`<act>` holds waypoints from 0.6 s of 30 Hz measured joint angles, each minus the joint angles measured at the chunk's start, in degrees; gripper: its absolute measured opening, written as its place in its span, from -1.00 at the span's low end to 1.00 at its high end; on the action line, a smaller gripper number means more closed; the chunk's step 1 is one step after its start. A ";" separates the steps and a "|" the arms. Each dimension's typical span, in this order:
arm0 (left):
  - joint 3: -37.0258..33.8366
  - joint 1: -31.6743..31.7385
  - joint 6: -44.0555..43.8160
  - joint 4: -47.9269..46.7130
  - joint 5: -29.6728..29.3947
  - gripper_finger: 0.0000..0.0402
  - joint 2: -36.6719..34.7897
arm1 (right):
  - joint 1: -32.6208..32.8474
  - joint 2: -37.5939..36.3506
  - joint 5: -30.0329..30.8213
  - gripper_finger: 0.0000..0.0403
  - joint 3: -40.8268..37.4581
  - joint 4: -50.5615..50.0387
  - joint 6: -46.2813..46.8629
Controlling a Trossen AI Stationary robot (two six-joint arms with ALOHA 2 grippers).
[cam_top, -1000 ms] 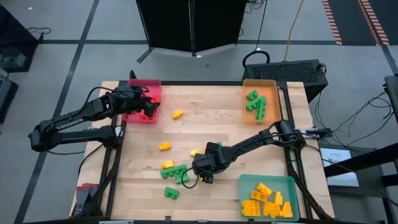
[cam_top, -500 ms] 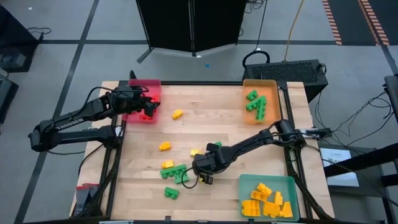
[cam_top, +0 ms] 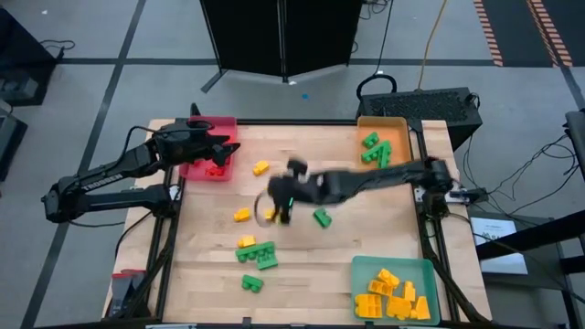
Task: Sort blocks
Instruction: Put the red game piece into the red bin
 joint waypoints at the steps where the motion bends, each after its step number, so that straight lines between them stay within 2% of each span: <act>1: 0.00 -0.09 0.01 1.68 0.47 0.64 -0.08 | -0.97 -1.90 0.77 -0.43 0.46 1.94 -1.31; 7: -0.04 -1.35 0.08 15.01 4.05 0.64 -0.31 | -5.87 -12.08 0.15 -0.43 0.68 16.93 -7.20; 9: -0.04 -2.13 0.26 20.47 4.67 0.64 -0.31 | -7.17 -14.20 -2.03 -0.43 0.68 22.58 -8.76; 14: -0.04 -4.61 2.87 33.36 5.48 0.64 0.46 | -9.90 -16.07 -10.07 -0.43 0.70 35.58 -9.28; 18: -0.04 -6.31 5.74 40.05 6.42 0.64 1.68 | -10.99 -15.79 -11.89 -0.43 0.66 36.76 -7.97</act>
